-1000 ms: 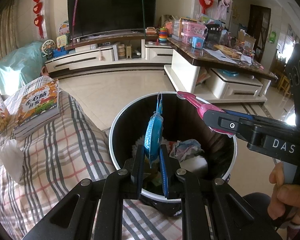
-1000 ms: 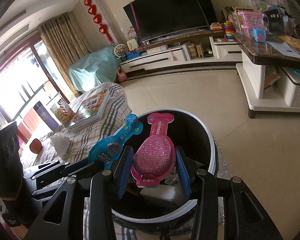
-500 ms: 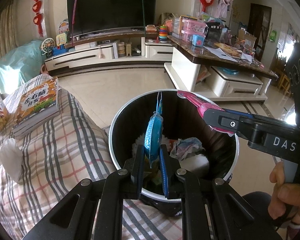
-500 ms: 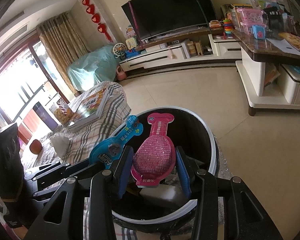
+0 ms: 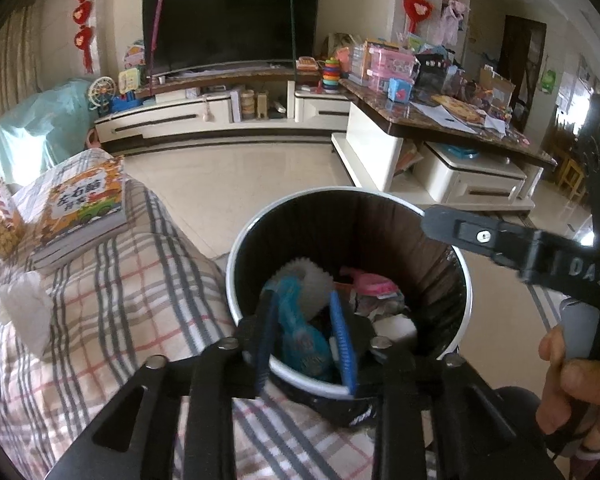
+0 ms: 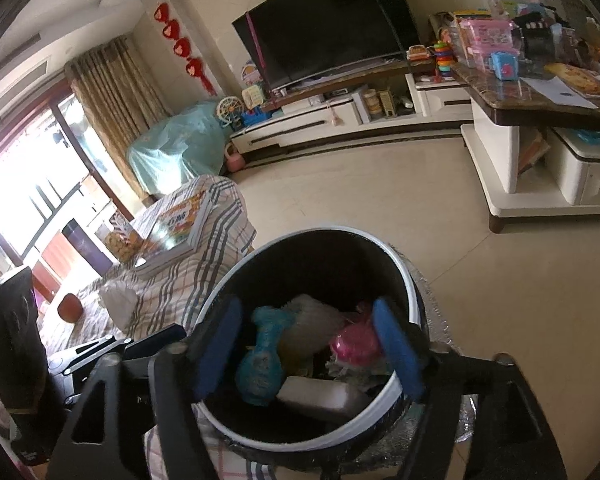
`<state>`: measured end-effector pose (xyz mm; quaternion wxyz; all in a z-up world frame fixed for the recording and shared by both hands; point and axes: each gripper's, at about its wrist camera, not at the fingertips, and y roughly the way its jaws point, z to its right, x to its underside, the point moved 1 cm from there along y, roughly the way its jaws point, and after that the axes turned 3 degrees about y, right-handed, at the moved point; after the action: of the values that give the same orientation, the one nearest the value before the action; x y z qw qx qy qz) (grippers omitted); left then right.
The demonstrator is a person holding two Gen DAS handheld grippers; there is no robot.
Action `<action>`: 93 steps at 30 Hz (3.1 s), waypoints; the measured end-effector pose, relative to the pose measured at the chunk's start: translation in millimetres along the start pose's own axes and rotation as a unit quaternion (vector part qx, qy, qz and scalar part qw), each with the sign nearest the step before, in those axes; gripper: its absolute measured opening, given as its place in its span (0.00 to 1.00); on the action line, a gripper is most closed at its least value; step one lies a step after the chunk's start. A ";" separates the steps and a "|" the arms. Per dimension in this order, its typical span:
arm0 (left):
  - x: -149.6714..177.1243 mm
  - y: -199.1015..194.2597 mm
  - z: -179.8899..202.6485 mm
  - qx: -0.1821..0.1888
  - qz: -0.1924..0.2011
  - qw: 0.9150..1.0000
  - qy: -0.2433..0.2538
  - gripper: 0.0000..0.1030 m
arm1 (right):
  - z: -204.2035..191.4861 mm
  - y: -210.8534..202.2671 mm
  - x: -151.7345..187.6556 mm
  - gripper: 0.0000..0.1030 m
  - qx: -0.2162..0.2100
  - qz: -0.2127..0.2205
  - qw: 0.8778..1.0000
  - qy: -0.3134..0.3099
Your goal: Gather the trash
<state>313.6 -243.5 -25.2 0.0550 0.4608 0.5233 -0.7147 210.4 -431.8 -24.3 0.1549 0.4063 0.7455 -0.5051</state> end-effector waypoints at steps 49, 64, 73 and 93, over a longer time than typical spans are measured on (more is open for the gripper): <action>213.1 -219.2 8.9 -0.252 0.211 0.939 -0.099 0.99 | -120.8 -124.1 143.7 1.00 0.031 0.164 0.975 -0.146; 219.9 -221.1 10.8 -0.261 0.222 0.934 -0.100 0.99 | -121.3 -120.6 151.3 1.00 0.030 0.154 0.976 -0.148; 220.9 -220.7 12.5 -0.264 0.221 0.934 -0.095 0.99 | -123.1 -123.0 151.3 1.00 0.029 0.155 0.976 -0.151; 223.5 -221.1 11.1 -0.257 0.221 0.936 -0.096 0.99 | -125.4 -128.6 151.6 1.00 0.017 0.159 0.975 -0.154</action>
<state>55.6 -63.4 -30.8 0.3777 0.4641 0.5663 -0.5668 40.6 -274.0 14.5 0.3391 0.4394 0.6300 -0.5432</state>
